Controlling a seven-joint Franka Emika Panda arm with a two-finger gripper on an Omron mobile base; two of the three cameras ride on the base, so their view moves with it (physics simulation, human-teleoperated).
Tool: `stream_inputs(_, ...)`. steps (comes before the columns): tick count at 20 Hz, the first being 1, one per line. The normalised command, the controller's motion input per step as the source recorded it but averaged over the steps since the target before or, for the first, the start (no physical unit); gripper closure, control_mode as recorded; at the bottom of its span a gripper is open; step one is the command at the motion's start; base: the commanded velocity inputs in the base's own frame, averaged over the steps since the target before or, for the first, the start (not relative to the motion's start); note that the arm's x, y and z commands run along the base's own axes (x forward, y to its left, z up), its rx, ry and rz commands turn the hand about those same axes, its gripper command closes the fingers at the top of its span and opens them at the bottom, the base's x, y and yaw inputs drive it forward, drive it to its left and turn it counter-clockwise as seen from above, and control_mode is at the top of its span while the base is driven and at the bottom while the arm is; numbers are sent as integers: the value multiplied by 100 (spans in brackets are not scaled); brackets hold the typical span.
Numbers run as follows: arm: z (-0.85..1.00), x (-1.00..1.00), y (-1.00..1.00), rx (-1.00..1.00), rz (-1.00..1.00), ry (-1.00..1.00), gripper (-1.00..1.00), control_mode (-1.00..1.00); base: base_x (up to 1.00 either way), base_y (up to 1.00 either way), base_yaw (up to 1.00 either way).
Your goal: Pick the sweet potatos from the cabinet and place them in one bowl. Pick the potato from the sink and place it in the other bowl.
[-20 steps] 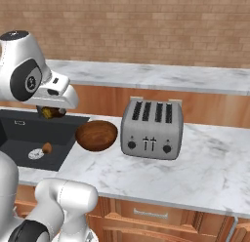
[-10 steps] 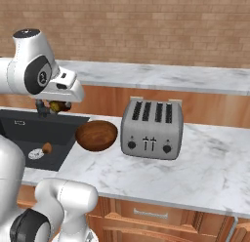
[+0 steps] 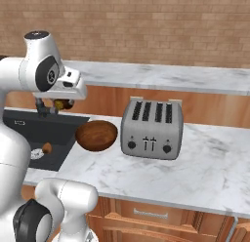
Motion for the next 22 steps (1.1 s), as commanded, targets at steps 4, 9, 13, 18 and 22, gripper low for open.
stream_inputs(4,-19,18,4,2,2,0,100,-100,0,0,0)
stream_inputs(9,-55,0,0,0,0,0,100,-100,0,0,0)
stream_inputs(13,-53,3,0,0,0,0,100,-100,0,0,0)
stream_inputs(18,-22,0,0,-3,0,0,100,-100,0,0,0)
stream_inputs(22,-4,2,0,-3,0,0,100,-100,0,0,0)
